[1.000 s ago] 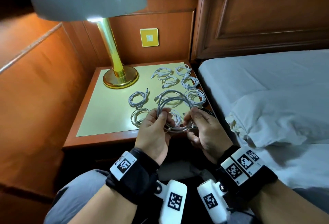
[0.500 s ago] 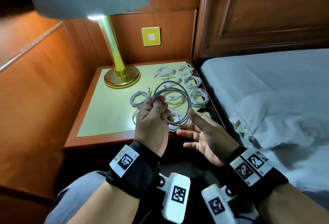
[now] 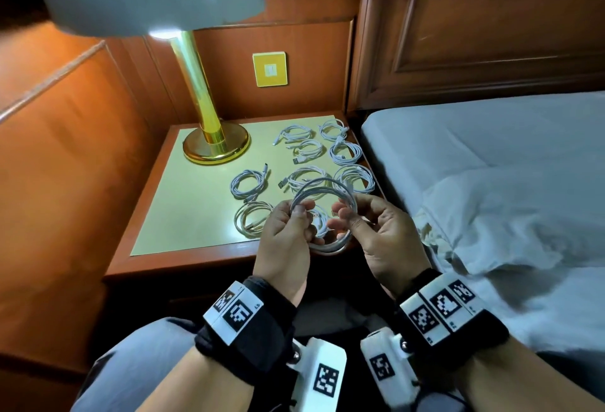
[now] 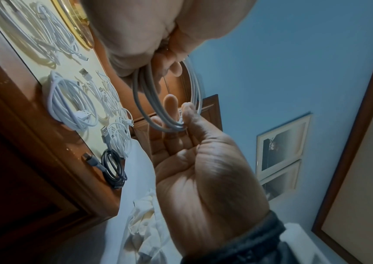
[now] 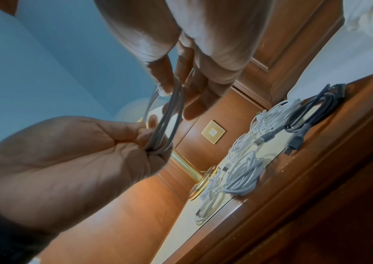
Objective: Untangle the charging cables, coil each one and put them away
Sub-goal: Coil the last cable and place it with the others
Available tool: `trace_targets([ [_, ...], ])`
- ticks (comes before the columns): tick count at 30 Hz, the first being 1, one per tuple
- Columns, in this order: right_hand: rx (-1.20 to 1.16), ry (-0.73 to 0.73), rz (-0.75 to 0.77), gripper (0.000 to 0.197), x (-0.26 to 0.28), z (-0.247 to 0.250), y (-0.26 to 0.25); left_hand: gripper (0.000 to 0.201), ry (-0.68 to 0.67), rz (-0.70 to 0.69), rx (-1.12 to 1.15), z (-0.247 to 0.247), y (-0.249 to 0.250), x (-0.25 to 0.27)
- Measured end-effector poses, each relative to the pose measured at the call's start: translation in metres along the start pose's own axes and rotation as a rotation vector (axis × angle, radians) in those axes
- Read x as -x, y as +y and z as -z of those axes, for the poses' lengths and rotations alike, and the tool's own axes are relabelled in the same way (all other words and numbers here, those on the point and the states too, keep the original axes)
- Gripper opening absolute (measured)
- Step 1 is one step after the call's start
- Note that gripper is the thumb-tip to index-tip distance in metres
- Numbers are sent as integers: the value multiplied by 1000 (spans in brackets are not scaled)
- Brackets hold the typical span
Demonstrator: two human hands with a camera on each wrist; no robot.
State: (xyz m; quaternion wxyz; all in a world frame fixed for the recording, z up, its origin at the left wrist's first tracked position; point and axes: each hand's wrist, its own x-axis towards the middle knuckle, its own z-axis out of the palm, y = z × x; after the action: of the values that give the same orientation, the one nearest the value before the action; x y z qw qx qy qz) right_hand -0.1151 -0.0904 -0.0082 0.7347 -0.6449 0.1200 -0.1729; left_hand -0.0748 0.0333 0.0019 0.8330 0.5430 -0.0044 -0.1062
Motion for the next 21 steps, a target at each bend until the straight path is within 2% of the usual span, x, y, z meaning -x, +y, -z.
trace_targets([
  [2, 16, -18, 5, 16, 0, 2, -1, 22, -21, 11, 35, 2, 1, 1],
  [6, 61, -31, 50, 10, 4, 4, 1, 18, -42, 13, 65, 3, 2, 7],
  [8, -2, -11, 50, 10, 4, 3, 0, 18, -41, 14, 96, 3, 2, 10],
  [12, -183, 59, 8, 26, 3, 3, -5, 17, -13, 19, 121, 6, 3, 11],
  [16, -184, 93, 19, 28, 4, 4, -4, 25, -21, 20, 177, 5, 4, 11],
  [21, -134, 144, 70, 33, 6, 5, -7, 35, -30, -10, 107, 2, 5, 12],
])
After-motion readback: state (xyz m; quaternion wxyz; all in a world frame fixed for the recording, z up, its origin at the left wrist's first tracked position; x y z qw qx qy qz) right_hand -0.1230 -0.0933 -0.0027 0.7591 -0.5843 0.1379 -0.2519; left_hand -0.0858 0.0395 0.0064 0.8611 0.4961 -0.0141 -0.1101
